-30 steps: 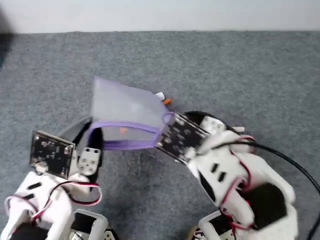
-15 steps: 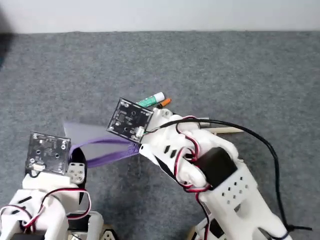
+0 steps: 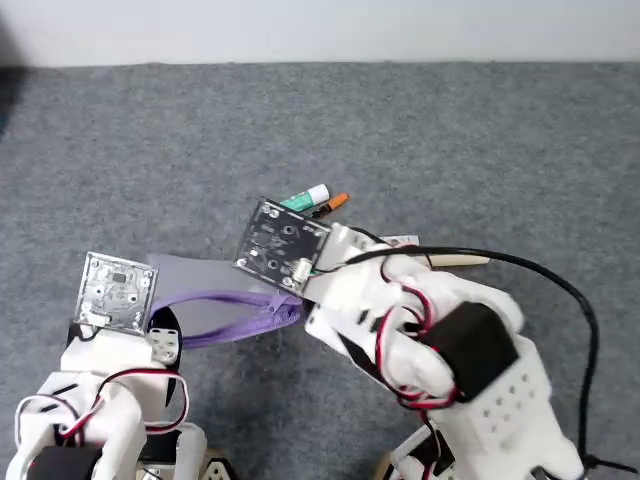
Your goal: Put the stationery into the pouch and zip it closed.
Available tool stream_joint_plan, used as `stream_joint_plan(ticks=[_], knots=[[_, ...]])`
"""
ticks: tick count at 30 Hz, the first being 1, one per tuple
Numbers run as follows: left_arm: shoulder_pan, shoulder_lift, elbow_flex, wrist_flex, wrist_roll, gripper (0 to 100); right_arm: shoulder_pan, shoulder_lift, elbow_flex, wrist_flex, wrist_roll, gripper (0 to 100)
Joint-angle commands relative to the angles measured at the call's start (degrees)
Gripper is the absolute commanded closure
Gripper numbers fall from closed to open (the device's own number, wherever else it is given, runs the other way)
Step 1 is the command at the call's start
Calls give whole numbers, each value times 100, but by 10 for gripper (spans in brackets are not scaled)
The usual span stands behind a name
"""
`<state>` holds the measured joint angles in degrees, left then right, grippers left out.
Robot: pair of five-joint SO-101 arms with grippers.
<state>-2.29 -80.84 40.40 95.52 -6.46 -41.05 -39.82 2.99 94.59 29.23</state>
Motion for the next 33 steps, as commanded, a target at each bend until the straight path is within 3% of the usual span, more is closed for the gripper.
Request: stream_joint_plan(ticks=[1,4,9,15,23,29,33], knots=[[-176,44,242,-229,-9,986,-13,-40,-369,505,-114,815],[-545,44,321,-325,-9,986,66,-40,-360,796,-123,815],[-1073,44,312,-316,-9,986,1095,4,-360,813,-615,815],[-1697,44,312,-281,-9,985,2026,251,-35,725,-686,816],[-1899,44,347,-281,0,985,2097,1437,-123,734,-703,816],[-1873,79,356,-290,703,985,2114,2492,-501,734,-642,815],[-1873,44,356,-290,703,985,2132,3073,-536,769,220,812]])
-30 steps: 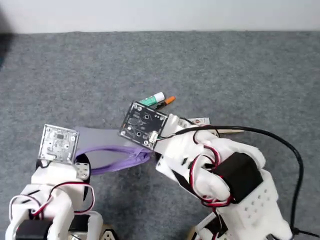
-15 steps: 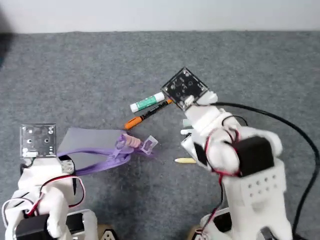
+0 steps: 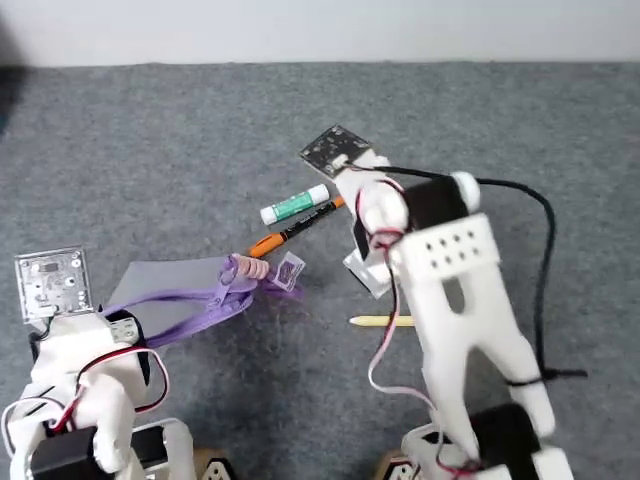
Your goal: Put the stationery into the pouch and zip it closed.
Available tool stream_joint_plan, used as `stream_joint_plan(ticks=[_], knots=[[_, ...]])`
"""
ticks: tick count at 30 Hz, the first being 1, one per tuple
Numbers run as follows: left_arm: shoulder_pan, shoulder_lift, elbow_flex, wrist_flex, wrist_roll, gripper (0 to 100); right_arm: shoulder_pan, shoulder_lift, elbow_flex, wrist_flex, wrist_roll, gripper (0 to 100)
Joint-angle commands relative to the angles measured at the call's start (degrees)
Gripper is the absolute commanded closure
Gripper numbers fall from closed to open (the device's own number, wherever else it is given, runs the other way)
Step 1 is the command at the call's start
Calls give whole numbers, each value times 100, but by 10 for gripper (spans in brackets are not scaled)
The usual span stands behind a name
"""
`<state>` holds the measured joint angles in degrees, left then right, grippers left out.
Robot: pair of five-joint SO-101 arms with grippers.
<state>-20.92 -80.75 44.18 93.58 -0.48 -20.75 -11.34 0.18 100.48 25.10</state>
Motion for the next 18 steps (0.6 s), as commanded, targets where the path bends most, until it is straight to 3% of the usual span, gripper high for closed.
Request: stream_joint_plan(ticks=[1,11,18], knots=[[-9,35,-22,-97,105,985,101,347,-255,180,888,812],[-9,35,-22,-97,105,985,268,1349,-264,-611,2681,813],[-9,35,-22,-97,105,985,470,2062,-264,-1121,2971,815]])
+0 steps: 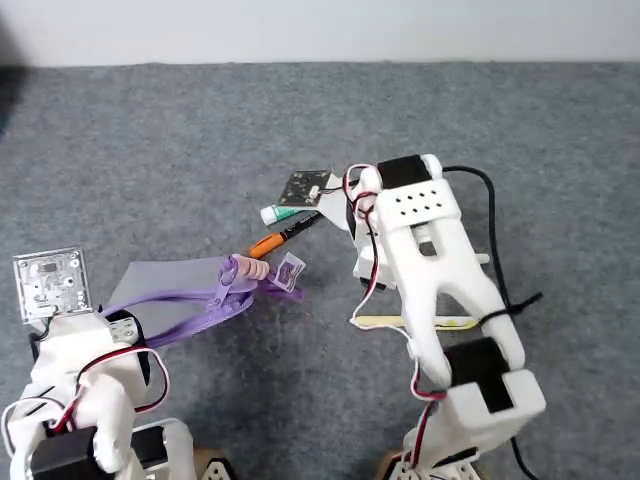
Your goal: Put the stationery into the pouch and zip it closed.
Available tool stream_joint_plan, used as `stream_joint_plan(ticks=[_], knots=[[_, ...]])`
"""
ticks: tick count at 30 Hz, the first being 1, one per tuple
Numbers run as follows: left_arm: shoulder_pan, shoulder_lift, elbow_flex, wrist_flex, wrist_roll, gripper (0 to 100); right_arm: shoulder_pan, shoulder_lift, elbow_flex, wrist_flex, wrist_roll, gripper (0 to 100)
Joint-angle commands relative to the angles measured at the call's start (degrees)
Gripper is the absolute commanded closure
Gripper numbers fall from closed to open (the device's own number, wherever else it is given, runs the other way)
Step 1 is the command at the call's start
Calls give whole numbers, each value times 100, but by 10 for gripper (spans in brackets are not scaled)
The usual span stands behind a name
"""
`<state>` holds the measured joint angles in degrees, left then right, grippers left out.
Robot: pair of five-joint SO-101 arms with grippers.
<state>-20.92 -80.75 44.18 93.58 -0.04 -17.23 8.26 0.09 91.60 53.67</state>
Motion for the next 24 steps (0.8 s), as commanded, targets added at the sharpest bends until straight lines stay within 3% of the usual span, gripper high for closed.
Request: stream_joint_plan(ticks=[1,12,21,24], knots=[[-9,35,-22,-97,62,985,136,198,-255,-321,114,815],[-9,35,-22,-114,62,985,251,963,-255,-1367,123,816],[-9,35,-22,-123,62,985,479,1596,-255,-1411,123,817],[-9,35,-22,-123,62,985,532,1763,-264,-1420,123,864]])
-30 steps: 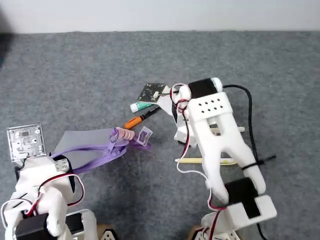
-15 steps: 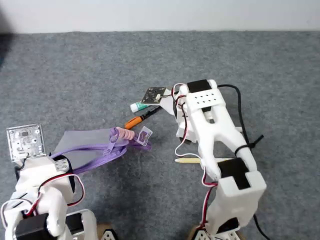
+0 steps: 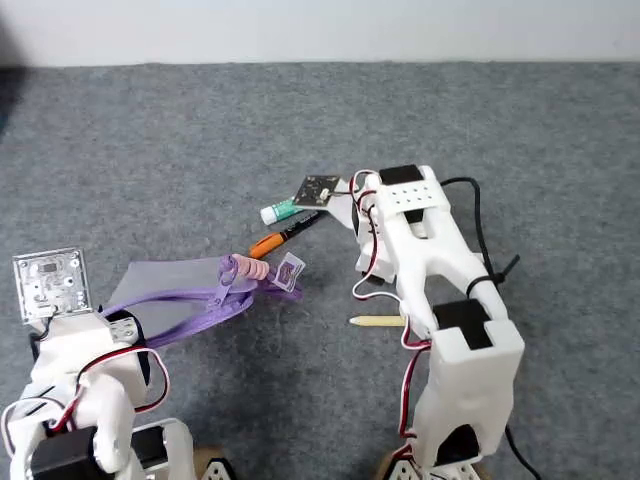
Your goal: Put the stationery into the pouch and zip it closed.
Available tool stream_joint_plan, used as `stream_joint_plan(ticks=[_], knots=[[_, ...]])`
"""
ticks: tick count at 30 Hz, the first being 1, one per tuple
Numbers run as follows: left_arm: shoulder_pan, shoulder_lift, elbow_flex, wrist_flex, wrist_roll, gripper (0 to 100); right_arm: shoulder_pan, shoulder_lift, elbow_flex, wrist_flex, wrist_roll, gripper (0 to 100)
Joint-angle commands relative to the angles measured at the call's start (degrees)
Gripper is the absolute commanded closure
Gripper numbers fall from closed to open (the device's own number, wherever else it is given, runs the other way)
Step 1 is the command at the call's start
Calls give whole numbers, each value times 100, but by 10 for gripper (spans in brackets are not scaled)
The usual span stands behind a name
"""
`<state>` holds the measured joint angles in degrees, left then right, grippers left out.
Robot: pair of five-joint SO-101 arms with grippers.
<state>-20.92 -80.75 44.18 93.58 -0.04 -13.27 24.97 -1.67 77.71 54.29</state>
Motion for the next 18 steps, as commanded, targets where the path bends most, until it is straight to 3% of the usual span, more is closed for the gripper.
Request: stream_joint_plan(ticks=[1,9,18], knots=[[-9,35,-22,-123,62,985,136,127,-88,-31,62,883],[-9,35,-22,-123,62,985,-163,13,-88,31,35,920],[-9,35,-22,-123,62,985,-233,-198,-88,-259,35,864]])
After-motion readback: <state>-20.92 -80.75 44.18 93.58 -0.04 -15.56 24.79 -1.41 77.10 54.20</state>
